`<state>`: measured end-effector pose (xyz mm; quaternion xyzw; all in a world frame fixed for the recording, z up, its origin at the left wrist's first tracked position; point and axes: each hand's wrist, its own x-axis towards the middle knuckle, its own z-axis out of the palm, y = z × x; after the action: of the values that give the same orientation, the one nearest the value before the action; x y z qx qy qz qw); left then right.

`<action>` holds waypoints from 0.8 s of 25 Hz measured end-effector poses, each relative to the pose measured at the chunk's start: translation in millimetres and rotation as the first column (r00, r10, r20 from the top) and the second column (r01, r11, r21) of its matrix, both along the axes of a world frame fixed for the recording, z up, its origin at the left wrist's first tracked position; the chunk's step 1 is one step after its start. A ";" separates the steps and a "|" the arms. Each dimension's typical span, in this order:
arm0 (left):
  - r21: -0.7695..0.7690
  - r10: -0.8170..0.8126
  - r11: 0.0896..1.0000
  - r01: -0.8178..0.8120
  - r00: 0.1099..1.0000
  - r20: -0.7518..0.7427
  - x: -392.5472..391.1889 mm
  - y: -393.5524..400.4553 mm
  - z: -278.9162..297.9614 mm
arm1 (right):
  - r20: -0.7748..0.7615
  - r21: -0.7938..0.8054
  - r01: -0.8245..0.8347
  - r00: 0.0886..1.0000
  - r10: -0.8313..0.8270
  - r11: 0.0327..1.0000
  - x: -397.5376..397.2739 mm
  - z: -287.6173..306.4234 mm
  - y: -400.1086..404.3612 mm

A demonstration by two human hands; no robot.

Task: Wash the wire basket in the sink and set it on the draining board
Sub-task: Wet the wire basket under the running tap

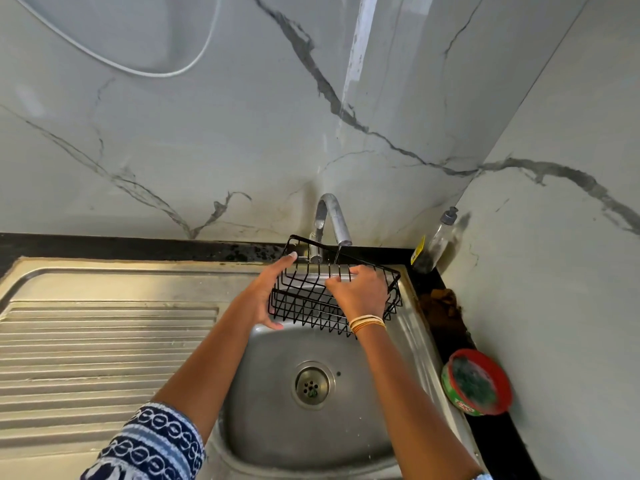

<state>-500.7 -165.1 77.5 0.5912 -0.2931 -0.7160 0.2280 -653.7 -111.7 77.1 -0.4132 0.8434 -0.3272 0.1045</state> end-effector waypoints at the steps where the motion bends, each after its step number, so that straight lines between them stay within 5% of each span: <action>1: -0.008 -0.022 1.000 0.023 0.999 0.023 -4.4 1.1 0.4 | 0.008 -0.004 0.013 1.000 -0.013 1.000 -3.8 -2.2 2.4; 7: -0.074 -0.225 0.968 0.238 0.962 0.154 -29.9 7.0 16.6 | -0.005 0.004 0.056 0.998 -0.056 0.998 -21.6 -8.3 4.5; 14: -0.058 -0.061 0.996 0.068 0.991 0.120 -19.2 -2.2 15.6 | -0.144 -0.066 -0.030 0.989 0.021 0.997 -18.4 -4.1 -3.2; 17: -0.021 -0.072 0.997 0.074 0.992 0.100 -10.0 -4.3 13.6 | -0.258 -0.202 0.062 0.959 -0.114 0.977 -23.7 -3.1 4.4; 20: -0.025 -0.093 0.995 0.095 0.994 0.065 -9.8 -4.2 14.3 | -0.147 -0.201 0.235 0.952 -0.267 0.951 -46.1 -7.7 12.9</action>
<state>-510.5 -169.2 91.9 0.5961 -0.3376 -0.7026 0.1927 -699.8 -98.9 69.4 -0.3367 0.8618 -0.3761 -0.0495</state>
